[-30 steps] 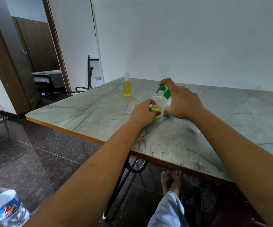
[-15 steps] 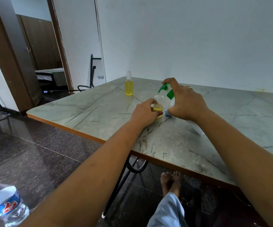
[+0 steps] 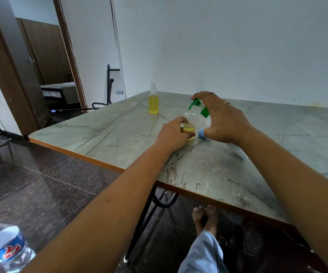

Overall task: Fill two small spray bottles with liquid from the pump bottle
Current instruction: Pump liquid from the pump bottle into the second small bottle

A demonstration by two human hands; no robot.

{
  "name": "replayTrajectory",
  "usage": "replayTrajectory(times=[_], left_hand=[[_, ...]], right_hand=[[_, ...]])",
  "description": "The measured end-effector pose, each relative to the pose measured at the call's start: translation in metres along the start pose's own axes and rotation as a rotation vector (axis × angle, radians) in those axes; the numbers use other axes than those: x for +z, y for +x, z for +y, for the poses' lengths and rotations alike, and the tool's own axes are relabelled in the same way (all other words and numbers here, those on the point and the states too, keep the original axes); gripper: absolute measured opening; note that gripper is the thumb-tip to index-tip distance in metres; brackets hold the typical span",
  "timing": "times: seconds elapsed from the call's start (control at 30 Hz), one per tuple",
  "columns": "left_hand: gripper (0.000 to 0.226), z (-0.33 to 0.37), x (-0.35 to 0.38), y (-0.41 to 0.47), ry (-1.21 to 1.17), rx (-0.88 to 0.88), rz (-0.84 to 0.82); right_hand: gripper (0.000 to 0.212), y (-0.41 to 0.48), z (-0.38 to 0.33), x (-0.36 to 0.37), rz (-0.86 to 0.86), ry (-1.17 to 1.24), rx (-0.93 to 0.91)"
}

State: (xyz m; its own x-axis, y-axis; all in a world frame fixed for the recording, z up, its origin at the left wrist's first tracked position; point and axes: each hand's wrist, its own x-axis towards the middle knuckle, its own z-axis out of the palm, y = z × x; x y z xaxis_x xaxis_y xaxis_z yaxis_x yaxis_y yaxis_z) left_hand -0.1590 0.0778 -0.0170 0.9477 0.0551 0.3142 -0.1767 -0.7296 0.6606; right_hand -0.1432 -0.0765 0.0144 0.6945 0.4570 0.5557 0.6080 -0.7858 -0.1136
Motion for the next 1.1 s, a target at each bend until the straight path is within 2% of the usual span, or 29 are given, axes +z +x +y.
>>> replayTrajectory(times=[0.23, 0.5, 0.8, 1.1], left_hand=[[0.042, 0.0016, -0.0005, -0.0017, 0.014, 0.002, -0.003], [0.043, 0.0019, -0.0010, -0.0024, 0.008, 0.002, 0.010], [0.043, 0.0032, -0.0015, -0.0026, 0.046, 0.015, 0.001], [0.043, 0.0039, -0.0012, -0.0035, 0.050, 0.009, 0.010]], right_hand=[[0.074, 0.0001, -0.0055, -0.0022, 0.050, 0.005, 0.028], [0.092, 0.0003, -0.0031, 0.0007, 0.001, -0.049, 0.029], [0.074, 0.0026, -0.0067, -0.0012, 0.053, -0.025, 0.057], [0.096, -0.0002, -0.0028, 0.0001, 0.016, -0.088, 0.026]])
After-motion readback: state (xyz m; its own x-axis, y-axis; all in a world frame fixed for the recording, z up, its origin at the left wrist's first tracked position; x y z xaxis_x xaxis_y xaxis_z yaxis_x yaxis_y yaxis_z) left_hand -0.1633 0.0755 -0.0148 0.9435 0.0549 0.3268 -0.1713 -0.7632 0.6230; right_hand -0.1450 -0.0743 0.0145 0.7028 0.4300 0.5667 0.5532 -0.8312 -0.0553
